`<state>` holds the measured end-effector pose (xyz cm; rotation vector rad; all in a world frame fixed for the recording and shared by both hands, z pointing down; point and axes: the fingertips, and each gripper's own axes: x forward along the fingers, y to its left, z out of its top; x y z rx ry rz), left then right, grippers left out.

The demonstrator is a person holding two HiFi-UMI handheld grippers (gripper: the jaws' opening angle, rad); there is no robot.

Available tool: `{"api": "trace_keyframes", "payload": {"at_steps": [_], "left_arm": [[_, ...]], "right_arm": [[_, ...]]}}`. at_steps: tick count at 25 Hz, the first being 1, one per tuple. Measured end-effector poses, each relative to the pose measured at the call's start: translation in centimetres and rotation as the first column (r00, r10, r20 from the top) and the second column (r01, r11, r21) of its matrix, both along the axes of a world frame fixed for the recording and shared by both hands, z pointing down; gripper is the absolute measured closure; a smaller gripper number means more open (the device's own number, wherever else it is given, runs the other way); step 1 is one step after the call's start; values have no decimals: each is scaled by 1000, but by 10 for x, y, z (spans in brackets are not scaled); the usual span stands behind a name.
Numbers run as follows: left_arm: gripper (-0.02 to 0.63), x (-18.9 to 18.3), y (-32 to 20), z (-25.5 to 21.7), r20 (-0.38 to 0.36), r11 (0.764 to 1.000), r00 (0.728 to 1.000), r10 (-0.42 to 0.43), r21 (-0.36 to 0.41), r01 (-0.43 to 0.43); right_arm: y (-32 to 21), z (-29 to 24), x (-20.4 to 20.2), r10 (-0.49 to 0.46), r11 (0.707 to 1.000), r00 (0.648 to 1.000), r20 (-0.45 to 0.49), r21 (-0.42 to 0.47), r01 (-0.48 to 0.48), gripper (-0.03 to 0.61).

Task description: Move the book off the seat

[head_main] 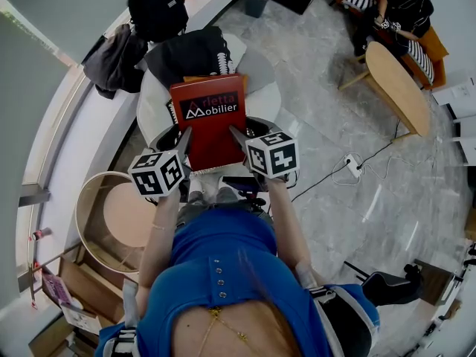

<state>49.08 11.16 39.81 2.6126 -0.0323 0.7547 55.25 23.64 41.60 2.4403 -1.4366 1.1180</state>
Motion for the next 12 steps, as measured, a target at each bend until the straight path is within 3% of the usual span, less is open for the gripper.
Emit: {"api": "trace_keyframes", "payload": {"at_steps": [12], "left_arm": [[489,1,1,0,-6,1000,1000,-1,-9,1]], "right_arm": [[1,1,1,-4,1000,1000,-3,0,4,410]]}}
